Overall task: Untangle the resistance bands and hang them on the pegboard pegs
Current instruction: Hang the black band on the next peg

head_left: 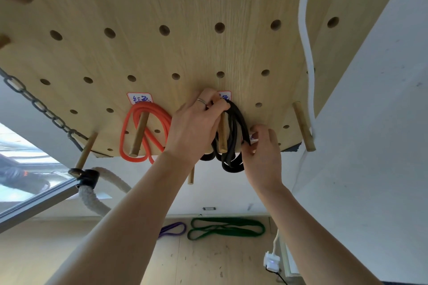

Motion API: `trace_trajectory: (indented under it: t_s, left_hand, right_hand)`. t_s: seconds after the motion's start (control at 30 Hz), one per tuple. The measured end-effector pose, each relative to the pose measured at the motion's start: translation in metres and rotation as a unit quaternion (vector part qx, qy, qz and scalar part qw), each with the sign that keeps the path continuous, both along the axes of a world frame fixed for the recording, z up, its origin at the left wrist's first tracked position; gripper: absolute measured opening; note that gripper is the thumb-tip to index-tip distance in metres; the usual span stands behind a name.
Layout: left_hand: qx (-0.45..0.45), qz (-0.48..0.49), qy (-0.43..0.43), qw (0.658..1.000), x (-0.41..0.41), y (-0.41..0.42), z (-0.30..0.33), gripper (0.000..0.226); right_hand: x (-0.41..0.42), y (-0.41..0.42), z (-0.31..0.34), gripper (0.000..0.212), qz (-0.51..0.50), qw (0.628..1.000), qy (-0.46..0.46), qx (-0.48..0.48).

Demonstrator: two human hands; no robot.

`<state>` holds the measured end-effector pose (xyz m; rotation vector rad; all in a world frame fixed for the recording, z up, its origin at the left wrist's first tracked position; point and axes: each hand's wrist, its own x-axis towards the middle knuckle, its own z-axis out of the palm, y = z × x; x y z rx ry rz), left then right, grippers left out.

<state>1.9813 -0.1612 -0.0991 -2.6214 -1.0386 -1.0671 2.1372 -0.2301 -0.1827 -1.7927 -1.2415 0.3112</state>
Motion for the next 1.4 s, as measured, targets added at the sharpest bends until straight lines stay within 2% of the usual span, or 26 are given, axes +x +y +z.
trace_trajectory:
  t_s: [0.2,0.37,0.47,0.53,0.63,0.7,0.77,0.83,0.9,1.0,1.23,1.3,1.4]
  left_hand:
    - [-0.015,0.004,0.047,0.999,-0.007,-0.002,-0.004,0.054]
    - [-0.004,0.031,0.05,0.998,0.002,-0.004,-0.001,0.046]
    - [-0.021,0.055,0.048,0.997,0.001,-0.009,-0.004,0.047]
    - [-0.051,0.1,-0.01,0.994,-0.002,-0.021,-0.01,0.039]
    - [-0.117,0.185,-0.12,0.968,-0.003,-0.043,-0.029,0.036]
    - [-0.192,0.225,-0.135,0.946,0.002,-0.051,-0.049,0.047]
    - [-0.266,0.276,-0.135,0.914,0.011,-0.051,-0.064,0.065]
    - [-0.331,0.308,-0.154,0.879,0.025,-0.045,-0.069,0.074]
    - [-0.364,0.315,-0.176,0.859,0.04,-0.039,-0.068,0.068]
    - [-0.368,0.332,-0.184,0.849,0.052,-0.03,-0.068,0.061]
    - [-0.325,0.371,-0.128,0.86,0.037,-0.02,-0.078,0.046]
    - [-0.32,0.355,-0.128,0.869,0.03,-0.019,-0.079,0.04]
    - [-0.314,0.337,-0.129,0.878,0.025,-0.019,-0.079,0.035]
  right_hand:
    - [0.0,-0.009,-0.002,0.03,0.022,0.999,0.034,-0.021]
    - [-0.006,-0.006,0.002,0.058,0.013,0.998,-0.02,-0.063]
    - [-0.008,0.003,0.007,0.062,-0.007,0.996,-0.045,-0.076]
    - [-0.011,0.007,0.007,0.057,-0.019,0.994,-0.07,-0.08]
    - [-0.012,0.011,0.004,0.04,-0.022,0.994,-0.078,-0.074]
    - [-0.01,0.01,0.003,0.034,-0.023,0.994,-0.082,-0.071]
    - [-0.01,0.011,0.002,0.039,-0.026,0.993,-0.093,-0.069]
    - [-0.013,0.011,0.0,0.049,-0.024,0.992,-0.1,-0.069]
    - [-0.016,0.011,-0.003,0.053,-0.024,0.992,-0.105,-0.07]
    - [-0.016,0.013,-0.006,0.051,-0.027,0.991,-0.111,-0.068]
    - [-0.006,0.011,-0.013,0.031,-0.032,0.991,-0.106,-0.072]
    - [-0.004,0.01,-0.016,0.032,-0.032,0.991,-0.103,-0.073]
    - [-0.009,0.011,-0.019,0.046,-0.021,0.99,-0.1,-0.093]
